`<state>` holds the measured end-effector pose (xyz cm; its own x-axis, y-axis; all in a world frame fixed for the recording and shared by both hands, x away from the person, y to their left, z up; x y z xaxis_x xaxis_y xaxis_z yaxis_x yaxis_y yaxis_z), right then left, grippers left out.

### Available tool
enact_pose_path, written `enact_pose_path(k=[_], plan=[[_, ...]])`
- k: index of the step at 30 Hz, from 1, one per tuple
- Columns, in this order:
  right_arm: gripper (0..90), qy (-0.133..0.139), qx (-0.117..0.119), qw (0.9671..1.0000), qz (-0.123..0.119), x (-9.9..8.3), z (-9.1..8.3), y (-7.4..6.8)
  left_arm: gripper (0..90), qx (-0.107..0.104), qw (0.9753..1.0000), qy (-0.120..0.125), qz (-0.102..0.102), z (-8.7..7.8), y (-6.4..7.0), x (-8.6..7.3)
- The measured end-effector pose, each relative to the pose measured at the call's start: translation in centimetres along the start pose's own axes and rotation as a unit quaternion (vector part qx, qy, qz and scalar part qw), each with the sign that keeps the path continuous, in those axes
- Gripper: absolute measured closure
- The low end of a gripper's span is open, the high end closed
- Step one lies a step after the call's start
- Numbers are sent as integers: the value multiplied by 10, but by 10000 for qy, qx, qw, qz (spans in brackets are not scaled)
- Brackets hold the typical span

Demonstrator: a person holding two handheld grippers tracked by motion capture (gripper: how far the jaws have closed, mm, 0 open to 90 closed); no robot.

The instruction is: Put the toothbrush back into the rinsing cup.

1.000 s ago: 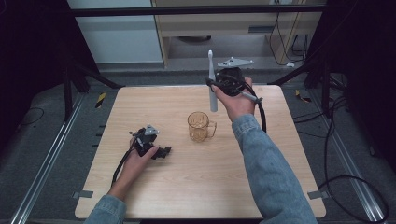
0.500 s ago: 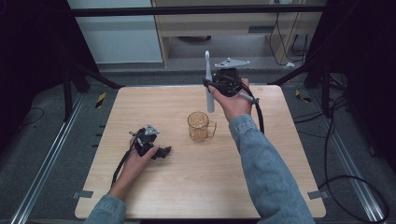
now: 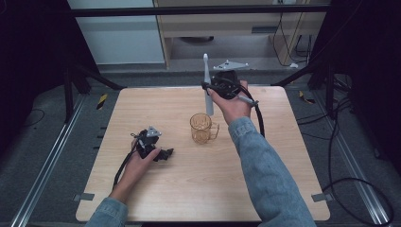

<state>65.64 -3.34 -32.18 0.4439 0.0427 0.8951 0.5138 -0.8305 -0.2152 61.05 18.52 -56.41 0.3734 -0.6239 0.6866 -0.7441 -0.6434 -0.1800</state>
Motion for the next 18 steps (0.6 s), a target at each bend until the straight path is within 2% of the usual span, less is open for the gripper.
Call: enact_pose_path(k=[12,18], plan=[[677,-91,90,9999,60,-9,7,-5,0,1,10000,10,-3,0,0,0],[678,-180,135,9997,83,-18,16,-7,0,1,10000,6,1,0,0,0]])
Point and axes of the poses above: each handheld gripper's, and its own axes: z roughly forward along the jaws, x roughly out of its top, y roughly to its right, the point moved 8 cm from there along z, roughly forward along the jaws, and after that the axes turned 13 degrees about z, right-handed, at the moved point
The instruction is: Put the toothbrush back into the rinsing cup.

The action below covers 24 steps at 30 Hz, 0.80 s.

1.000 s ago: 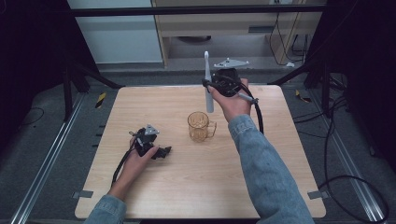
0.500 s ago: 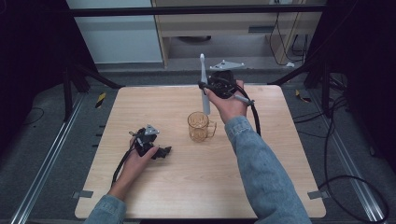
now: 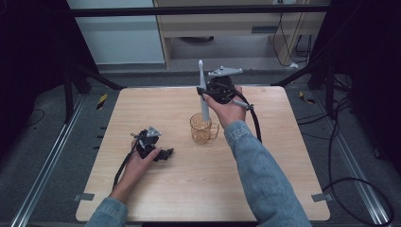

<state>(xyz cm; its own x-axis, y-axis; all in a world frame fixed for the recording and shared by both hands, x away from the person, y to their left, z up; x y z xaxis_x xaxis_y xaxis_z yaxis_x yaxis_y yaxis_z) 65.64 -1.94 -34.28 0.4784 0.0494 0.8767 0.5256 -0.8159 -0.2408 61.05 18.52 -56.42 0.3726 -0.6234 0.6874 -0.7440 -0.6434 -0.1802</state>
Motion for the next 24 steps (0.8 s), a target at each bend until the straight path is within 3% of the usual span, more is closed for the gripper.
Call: enact_pose_path(k=[16,24], plan=[[677,-379,26,9992,121,-28,31,5,0,2,10000,-4,1,0,0,0],[677,-448,18,9989,120,-33,39,6,0,3,10000,-1,-2,0,0,0]])
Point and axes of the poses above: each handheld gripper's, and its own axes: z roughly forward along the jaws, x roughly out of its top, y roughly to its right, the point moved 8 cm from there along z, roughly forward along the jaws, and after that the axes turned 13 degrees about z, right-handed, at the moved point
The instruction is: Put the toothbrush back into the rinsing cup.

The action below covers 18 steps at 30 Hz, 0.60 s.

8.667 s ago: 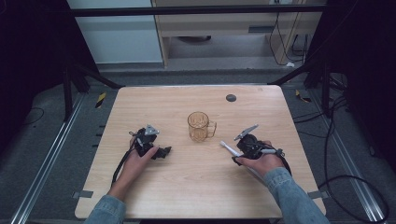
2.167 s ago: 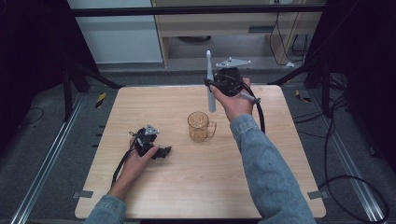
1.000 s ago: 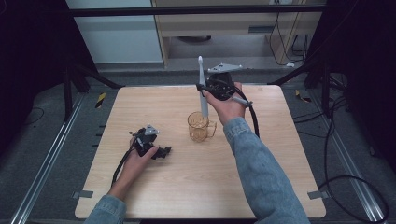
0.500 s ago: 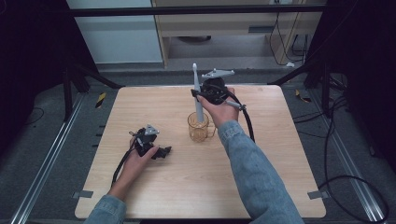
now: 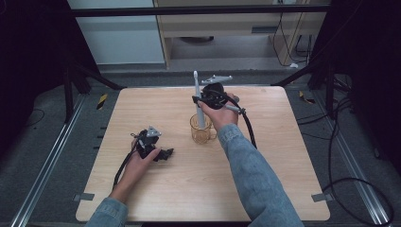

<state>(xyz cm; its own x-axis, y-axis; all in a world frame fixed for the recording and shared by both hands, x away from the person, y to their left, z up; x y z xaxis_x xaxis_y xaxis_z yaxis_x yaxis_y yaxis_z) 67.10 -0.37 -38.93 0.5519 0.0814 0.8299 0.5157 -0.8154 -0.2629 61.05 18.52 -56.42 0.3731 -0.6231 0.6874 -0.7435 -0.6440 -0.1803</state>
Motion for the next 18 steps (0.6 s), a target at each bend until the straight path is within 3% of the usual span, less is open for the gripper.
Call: enact_pose_path(k=[18], plan=[[677,-245,-53,9996,159,-24,14,11,0,-3,10000,-2,-13,0,0,0]])
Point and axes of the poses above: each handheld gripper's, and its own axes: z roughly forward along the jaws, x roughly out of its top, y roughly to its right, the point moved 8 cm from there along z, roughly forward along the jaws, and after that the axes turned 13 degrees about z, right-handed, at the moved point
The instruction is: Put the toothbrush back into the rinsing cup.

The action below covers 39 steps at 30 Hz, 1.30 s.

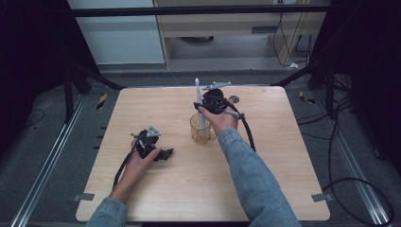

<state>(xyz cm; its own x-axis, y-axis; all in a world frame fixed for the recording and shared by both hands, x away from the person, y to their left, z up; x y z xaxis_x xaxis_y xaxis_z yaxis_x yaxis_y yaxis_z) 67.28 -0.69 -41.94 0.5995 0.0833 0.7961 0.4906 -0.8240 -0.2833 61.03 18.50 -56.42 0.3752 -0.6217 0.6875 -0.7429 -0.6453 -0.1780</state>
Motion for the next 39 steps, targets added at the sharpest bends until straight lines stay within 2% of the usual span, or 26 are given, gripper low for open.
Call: enact_pose_path(k=[9,23,36,39], plan=[[677,-110,29,9999,35,-10,5,1,0,0,10000,-1,0,0,0,0],[677,-215,128,9997,58,-14,7,-2,0,0,10000,-1,3,0,0,0],[676,-573,151,9982,123,-25,10,-4,0,-3,10000,5,2,0,0,0],[676,-573,161,9982,122,-26,12,-4,0,-4,10000,4,1,0,0,0]])
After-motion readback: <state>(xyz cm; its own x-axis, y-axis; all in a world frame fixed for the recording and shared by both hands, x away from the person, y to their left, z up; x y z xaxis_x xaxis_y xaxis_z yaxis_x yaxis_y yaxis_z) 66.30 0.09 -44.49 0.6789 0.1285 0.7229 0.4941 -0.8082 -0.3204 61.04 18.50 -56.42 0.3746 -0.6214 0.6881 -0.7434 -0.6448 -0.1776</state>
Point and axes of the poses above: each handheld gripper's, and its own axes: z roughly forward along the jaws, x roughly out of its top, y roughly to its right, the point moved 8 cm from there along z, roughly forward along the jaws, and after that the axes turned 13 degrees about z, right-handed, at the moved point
